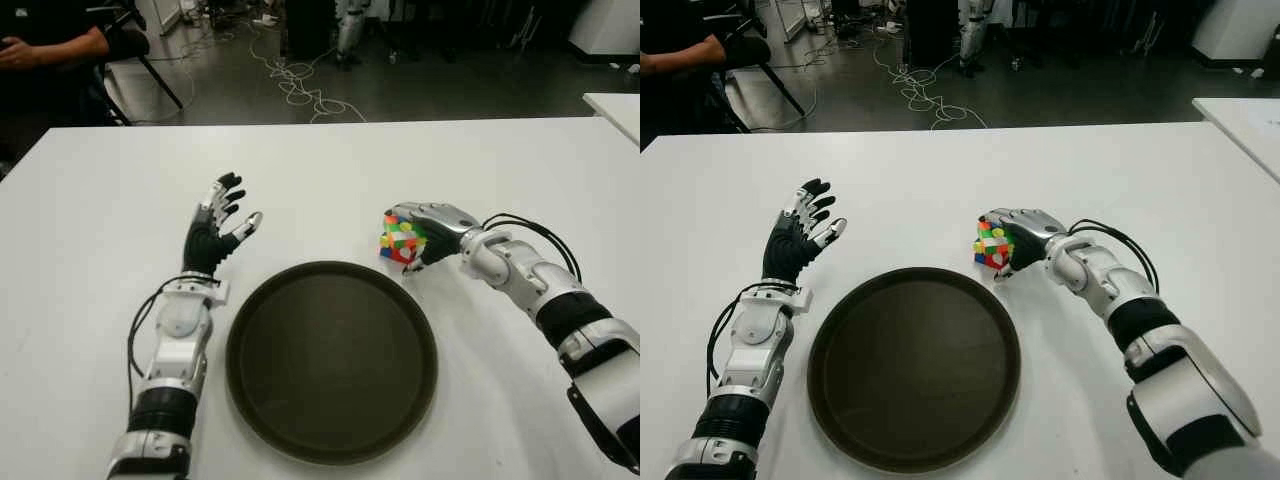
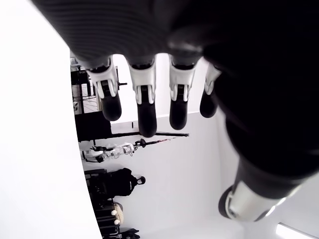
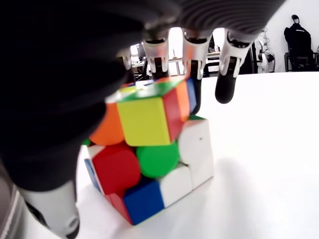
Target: Pick up the Rubik's Cube and put it in the plate
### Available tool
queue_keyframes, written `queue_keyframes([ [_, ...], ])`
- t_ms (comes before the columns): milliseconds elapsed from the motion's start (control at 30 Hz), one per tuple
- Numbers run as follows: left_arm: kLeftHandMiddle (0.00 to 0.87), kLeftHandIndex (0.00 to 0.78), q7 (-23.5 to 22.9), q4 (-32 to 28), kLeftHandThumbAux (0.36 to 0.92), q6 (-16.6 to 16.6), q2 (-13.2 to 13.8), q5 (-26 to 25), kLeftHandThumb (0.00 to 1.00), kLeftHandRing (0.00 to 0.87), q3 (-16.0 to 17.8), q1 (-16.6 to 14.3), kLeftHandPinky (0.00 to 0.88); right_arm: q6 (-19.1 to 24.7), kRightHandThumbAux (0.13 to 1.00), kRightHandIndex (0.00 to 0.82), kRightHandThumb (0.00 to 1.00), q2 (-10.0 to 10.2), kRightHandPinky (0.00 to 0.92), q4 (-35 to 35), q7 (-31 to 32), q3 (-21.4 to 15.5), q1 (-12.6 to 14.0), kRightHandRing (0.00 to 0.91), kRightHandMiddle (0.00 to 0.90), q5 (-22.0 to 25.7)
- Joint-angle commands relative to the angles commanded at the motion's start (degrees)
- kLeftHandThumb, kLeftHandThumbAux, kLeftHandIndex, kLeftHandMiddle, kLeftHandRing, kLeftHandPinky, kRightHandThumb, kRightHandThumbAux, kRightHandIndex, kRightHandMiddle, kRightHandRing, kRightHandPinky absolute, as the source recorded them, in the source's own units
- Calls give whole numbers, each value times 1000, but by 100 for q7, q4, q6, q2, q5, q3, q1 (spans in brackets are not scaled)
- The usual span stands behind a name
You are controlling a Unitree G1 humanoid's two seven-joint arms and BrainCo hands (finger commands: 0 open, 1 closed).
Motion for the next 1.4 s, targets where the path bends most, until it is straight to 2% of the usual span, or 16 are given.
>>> queue_keyframes([
  [233, 142, 70, 13, -27, 730, -5, 11, 30, 38, 120, -4, 24, 93, -26, 769, 88, 0, 46, 215, 326, -220, -69, -56, 180, 132, 60],
  [767, 151, 78, 0, -54, 745, 54, -3, -28, 51, 134, 21, 39, 113, 114, 771, 100, 0, 96, 113, 438, -233, -221, -147, 139, 132, 69],
  [1267, 138, 65, -23, -11, 747, 21, -5, -38, 44, 124, 7, 21, 109, -6, 770, 116, 0, 105, 161, 564, -295, -199, -179, 173, 151, 50],
  [1400, 142, 69, -38, 7, 748, -6, -4, -35, 43, 124, -2, 10, 106, -31, 768, 106, 0, 102, 144, 572, -232, -189, -179, 168, 147, 57],
])
